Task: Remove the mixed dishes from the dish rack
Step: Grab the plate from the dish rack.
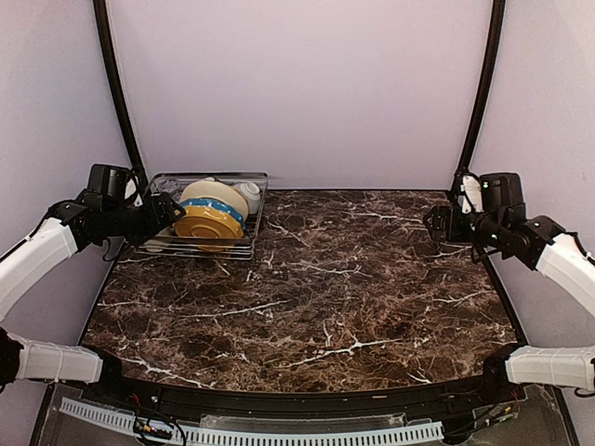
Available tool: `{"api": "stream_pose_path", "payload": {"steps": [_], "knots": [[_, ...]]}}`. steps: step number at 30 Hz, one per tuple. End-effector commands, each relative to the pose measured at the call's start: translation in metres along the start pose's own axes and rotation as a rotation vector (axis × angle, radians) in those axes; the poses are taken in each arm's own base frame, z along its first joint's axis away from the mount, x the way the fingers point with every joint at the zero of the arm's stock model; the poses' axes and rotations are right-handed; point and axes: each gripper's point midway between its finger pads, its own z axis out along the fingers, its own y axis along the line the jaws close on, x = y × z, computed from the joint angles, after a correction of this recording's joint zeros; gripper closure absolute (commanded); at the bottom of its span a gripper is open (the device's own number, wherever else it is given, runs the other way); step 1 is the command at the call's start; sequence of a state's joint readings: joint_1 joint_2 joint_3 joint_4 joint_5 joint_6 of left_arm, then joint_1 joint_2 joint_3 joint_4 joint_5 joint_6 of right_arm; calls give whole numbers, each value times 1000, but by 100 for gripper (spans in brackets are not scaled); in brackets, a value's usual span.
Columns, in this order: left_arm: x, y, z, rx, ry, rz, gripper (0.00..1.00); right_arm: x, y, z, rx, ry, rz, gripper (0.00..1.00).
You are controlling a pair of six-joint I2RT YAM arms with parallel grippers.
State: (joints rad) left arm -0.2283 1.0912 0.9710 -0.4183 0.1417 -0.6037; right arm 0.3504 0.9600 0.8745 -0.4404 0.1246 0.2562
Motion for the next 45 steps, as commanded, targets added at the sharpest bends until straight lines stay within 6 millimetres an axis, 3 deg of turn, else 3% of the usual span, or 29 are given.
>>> {"api": "stream_pose_path", "payload": {"steps": [1, 9, 18, 23, 31, 36, 45], "knots": [[40, 22, 11, -143, 122, -216, 8, 9, -1, 5, -4, 20, 23, 1], [55, 36, 6, -294, 92, -532, 13, 22, -1, 11, -11, 48, 42, 1], [30, 6, 12, -272, 57, -752, 13, 33, 8, 30, -51, 100, 40, 1], [7, -15, 16, -239, 17, -795, 16, 39, 16, 39, -75, 125, 28, 1], [3, -29, 36, -279, 16, -891, 18, 31, 26, 48, -97, 124, -32, 1], [2, -29, 46, -351, -5, -913, 29, 29, 31, 52, -103, 128, -68, 1], [-4, -27, 63, -420, -32, -935, 33, 36, 35, 56, -122, 130, -89, 1]]}}
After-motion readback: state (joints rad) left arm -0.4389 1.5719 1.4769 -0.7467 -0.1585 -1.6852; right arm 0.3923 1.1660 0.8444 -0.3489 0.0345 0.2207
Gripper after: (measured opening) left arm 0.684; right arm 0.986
